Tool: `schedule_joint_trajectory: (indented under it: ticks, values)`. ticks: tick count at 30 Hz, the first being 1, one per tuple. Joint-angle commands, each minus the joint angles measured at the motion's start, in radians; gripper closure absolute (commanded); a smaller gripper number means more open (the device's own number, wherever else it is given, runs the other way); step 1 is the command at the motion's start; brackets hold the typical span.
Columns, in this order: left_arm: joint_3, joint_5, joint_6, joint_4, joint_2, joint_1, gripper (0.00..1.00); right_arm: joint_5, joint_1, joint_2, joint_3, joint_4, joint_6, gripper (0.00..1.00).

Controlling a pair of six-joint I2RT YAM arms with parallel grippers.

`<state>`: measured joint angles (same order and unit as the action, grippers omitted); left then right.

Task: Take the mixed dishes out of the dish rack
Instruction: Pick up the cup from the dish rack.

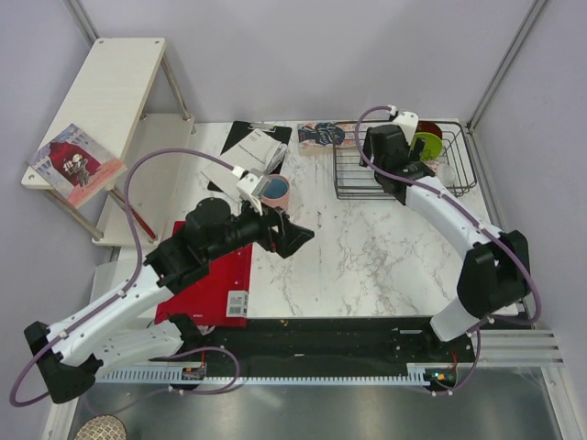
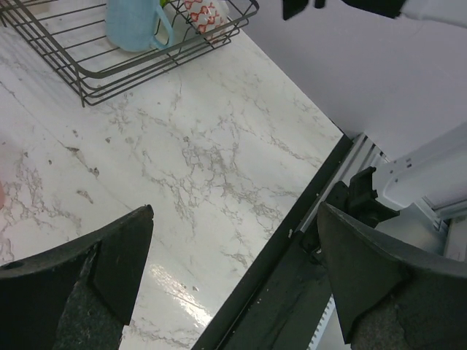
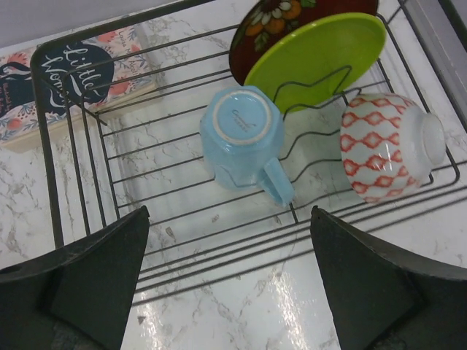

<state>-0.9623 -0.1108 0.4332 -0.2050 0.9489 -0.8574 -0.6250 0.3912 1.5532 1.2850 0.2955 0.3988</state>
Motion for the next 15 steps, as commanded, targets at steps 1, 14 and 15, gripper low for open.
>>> schedule_joint_trajectory:
  ticks: [1, 14, 15]
  values:
    - [0.062, -0.007, -0.057, 0.056, -0.104, -0.008, 0.01, 0.051, -0.024, 0.119, 0.131, -0.068, -0.145, 0.02]
    - [0.162, -0.013, -0.036, 0.024, -0.194, -0.006, 0.01, 0.07, -0.124, 0.298, 0.215, -0.099, -0.166, 0.02]
    - [0.163, -0.013, -0.034, 0.023, -0.193, -0.006, 0.01, 0.076, -0.127, 0.317, 0.22, -0.098, -0.166, 0.02]
